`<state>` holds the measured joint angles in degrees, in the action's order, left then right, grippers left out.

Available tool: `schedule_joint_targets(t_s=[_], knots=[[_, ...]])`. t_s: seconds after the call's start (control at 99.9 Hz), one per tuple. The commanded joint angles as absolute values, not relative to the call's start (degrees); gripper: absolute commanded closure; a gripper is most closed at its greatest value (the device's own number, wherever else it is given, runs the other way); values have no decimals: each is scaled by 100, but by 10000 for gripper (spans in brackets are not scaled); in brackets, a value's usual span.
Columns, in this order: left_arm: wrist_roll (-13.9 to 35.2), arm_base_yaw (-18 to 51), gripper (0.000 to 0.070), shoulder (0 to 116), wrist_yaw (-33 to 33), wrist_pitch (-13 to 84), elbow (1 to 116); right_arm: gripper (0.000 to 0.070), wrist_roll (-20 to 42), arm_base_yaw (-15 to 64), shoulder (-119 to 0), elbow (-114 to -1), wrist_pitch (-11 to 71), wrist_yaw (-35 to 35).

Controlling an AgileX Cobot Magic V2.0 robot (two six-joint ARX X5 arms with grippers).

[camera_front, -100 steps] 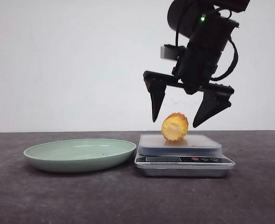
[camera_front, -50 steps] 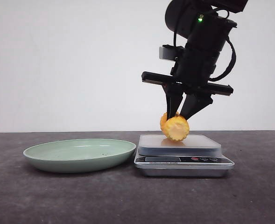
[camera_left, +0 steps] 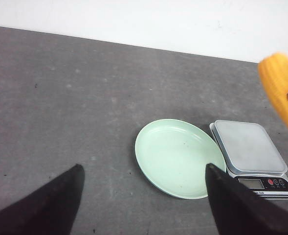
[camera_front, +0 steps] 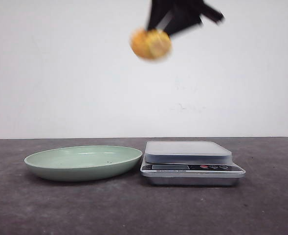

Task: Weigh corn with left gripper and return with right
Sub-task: 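Lift the corn with the right gripper and carry it over the plate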

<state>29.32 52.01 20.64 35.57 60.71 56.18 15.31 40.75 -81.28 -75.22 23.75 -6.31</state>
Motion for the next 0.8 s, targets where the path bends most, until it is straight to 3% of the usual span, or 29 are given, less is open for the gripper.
schedule_joint_targets(t_s=[0.0, 0.41, 0.791], knots=[[2884, 5258, 231, 2082, 3559, 6042, 5704, 700, 1365, 4265, -8134, -7909, 2314, -768], [2882, 5258, 231, 2082, 3559, 6040, 5704, 700, 1319, 4827, -8947, -8976, 1728, -574], [2880, 5258, 231, 2082, 3559, 6040, 5704, 700, 2281, 4825, -10241, -8978, 1629, 226]])
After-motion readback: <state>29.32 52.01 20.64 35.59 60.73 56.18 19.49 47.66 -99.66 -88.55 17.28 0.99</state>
